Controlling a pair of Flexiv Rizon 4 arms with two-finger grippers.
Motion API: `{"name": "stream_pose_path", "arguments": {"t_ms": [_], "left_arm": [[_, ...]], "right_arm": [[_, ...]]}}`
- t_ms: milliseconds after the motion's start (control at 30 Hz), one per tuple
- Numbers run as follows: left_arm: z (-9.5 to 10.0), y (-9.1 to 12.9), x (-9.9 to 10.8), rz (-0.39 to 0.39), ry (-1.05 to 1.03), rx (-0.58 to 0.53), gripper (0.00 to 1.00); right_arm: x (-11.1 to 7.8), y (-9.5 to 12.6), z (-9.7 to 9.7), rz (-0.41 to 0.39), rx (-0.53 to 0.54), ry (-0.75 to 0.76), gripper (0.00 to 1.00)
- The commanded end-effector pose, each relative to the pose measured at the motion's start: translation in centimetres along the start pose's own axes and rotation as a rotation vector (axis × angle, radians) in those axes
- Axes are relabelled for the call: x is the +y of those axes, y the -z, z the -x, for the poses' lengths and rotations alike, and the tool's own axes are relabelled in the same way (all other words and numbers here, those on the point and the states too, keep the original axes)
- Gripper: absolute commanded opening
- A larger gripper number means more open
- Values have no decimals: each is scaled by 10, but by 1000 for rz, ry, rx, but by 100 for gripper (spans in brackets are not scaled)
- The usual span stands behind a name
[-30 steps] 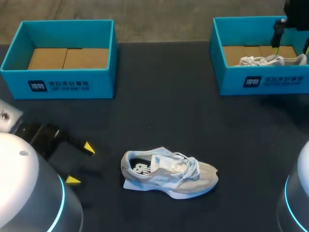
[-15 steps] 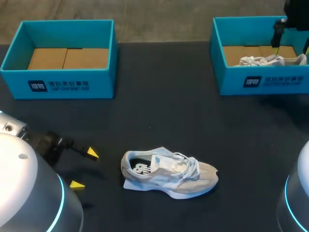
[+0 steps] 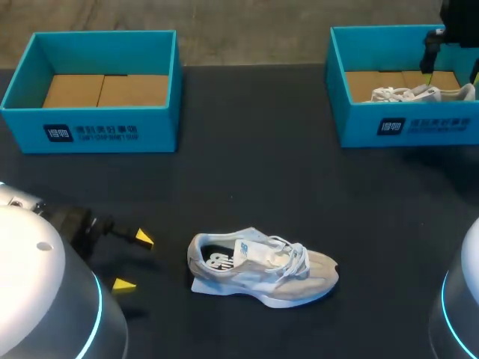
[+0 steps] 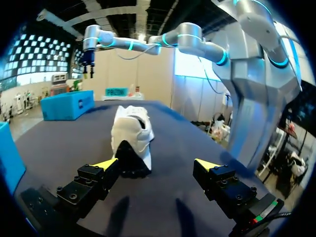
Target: Take the shoe out of the shoebox, open the shoe tongue, remove and reinsert the insole, then place the shoe into the shoebox
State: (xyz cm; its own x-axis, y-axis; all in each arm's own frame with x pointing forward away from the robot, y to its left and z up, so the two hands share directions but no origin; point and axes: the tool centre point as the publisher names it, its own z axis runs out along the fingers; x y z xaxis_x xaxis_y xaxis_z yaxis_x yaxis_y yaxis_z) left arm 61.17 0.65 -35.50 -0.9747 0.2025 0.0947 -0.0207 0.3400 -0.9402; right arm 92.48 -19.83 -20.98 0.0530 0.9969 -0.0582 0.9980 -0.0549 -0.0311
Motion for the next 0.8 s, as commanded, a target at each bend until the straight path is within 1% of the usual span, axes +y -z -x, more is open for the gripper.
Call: {"name": "stream_pose_path", "arguments": {"t_ms": [33, 67, 100, 167, 200, 233, 400, 700, 800], "left_arm": [[4, -11, 11, -39, 40, -53, 100], [5, -14, 13, -58, 58, -46, 100], [5, -17, 13, -59, 58, -60, 100], [6, -22, 14, -61, 59, -62, 100], [7, -26, 14, -58, 61, -90, 100], [8, -28, 14, -59, 62, -87, 100], [16, -34, 14, -50, 67, -128, 100], [33, -40, 22, -83, 61, -116, 100], [35, -44, 22, -82, 54, -116, 100]], "right_arm": [[-1, 0, 0, 2, 0, 0, 100], [-1, 0, 0, 2, 0, 0, 100], [-1, 0, 0, 2, 0, 0, 100], [-1, 0, 0, 2, 0, 0, 100], [-1, 0, 0, 2, 0, 0, 100], [-1, 0, 0, 2, 0, 0, 100], [-1, 0, 0, 2, 0, 0, 100], [-1, 0, 0, 2, 0, 0, 100], [-1, 0, 0, 2, 0, 0, 100]]}}
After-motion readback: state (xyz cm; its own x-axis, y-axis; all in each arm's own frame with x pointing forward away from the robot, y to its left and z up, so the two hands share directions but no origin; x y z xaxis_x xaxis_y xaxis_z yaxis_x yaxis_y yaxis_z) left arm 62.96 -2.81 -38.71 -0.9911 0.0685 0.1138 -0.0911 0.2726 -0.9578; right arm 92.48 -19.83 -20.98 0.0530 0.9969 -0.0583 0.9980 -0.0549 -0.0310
